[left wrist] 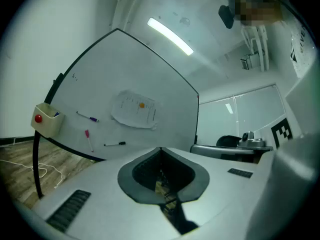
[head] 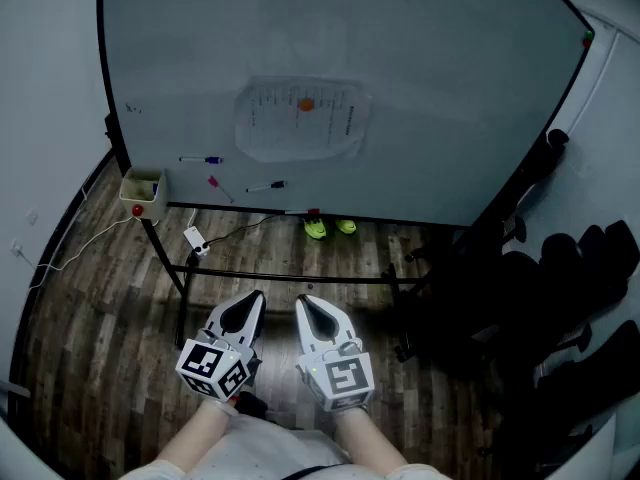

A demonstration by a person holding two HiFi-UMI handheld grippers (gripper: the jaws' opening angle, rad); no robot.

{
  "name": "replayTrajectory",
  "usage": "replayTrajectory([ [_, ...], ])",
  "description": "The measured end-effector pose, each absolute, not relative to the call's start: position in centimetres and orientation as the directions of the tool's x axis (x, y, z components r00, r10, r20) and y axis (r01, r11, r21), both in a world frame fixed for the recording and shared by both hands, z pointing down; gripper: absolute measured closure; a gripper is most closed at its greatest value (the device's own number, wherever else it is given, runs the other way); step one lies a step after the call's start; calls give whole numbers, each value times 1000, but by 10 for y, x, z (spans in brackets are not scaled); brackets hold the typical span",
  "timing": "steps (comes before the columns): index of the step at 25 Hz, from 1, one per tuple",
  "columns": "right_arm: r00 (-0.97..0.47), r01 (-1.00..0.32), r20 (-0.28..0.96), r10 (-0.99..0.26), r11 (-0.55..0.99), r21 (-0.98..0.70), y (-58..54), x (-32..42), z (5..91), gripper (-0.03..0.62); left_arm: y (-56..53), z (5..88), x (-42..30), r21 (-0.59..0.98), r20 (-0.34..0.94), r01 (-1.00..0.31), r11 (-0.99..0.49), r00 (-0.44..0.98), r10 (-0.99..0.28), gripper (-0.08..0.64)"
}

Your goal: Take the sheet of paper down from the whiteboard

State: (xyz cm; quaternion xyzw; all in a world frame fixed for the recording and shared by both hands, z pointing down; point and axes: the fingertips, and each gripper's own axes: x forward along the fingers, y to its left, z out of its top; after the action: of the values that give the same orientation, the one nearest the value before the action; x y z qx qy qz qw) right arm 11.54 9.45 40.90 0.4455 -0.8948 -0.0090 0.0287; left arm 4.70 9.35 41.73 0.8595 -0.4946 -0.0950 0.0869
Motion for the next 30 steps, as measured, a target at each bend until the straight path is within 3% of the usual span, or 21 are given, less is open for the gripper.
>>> replayTrajectory([
  [16, -638, -760, 33, -769, 637, 129, 56, 111, 410, 574, 52, 429, 46, 258, -54, -841, -475, 479, -876, 545],
  [23, -607, -695, 116, -786, 595, 404, 12, 98, 407, 572, 5, 425, 39, 223, -60, -833, -507, 507, -860, 545],
  [30, -580, -629, 160, -799, 563, 536, -35, 89, 401, 572, -46, 418, 26, 224, -72, -830, -511, 509, -858, 543],
])
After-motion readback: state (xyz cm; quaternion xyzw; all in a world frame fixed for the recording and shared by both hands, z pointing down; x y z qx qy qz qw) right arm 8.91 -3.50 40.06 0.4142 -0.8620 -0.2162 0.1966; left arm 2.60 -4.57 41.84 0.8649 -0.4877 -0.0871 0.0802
